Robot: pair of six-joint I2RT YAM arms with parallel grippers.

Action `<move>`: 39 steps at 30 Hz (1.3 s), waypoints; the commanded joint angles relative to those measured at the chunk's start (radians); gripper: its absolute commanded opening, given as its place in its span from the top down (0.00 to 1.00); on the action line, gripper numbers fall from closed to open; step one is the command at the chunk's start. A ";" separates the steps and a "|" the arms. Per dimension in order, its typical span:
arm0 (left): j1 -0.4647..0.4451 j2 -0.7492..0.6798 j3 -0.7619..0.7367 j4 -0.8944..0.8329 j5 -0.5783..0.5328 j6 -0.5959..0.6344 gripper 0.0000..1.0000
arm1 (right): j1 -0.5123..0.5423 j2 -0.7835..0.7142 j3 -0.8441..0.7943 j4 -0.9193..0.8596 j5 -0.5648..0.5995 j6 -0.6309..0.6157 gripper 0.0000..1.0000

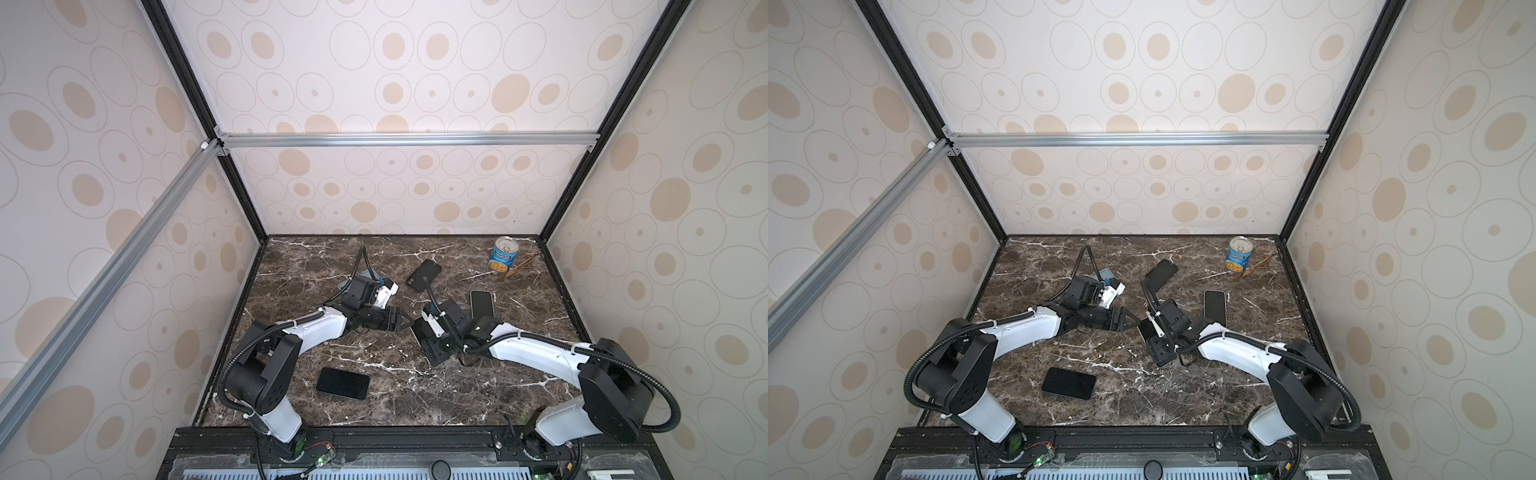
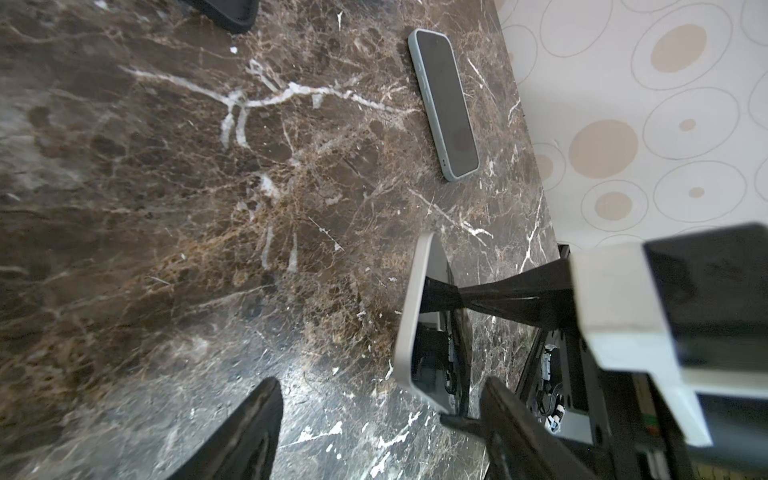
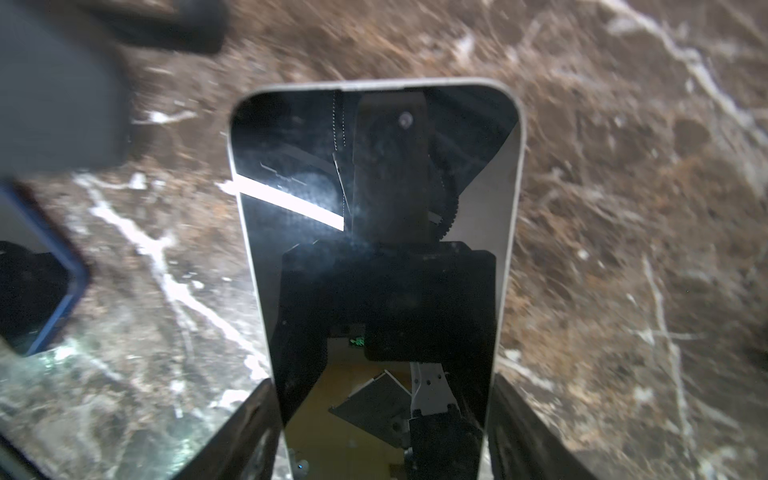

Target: Put the phone into the phone case

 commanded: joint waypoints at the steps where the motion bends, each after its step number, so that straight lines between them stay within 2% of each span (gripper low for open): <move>1: -0.004 0.014 0.018 0.004 0.045 0.002 0.31 | 0.026 -0.001 0.048 0.046 -0.006 -0.035 0.43; 9: -0.003 0.042 0.027 -0.010 0.093 0.005 0.52 | 0.056 0.008 0.075 0.048 0.003 -0.055 0.43; 15: -0.004 0.045 0.027 0.009 0.120 -0.004 0.77 | 0.057 0.011 0.079 0.052 0.009 -0.053 0.43; 23: -0.004 0.041 0.025 0.027 0.143 -0.015 1.00 | 0.058 0.026 0.099 0.042 0.029 -0.050 0.43; 26: -0.002 0.032 0.026 0.033 0.138 -0.017 1.00 | 0.058 0.019 0.099 0.047 0.038 -0.043 0.39; 27: -0.001 0.027 0.023 0.035 0.135 -0.017 1.00 | 0.057 0.016 0.099 0.050 0.045 -0.040 0.35; 29: 0.005 0.012 0.018 0.048 0.128 -0.020 1.00 | 0.058 0.006 0.102 0.050 0.068 -0.026 0.21; 35: 0.040 -0.092 -0.039 0.191 0.122 -0.070 1.00 | 0.058 -0.065 0.111 0.066 0.130 0.007 0.01; 39: 0.084 -0.198 -0.117 0.375 0.098 -0.135 1.00 | 0.057 -0.157 0.089 0.145 0.112 0.017 0.01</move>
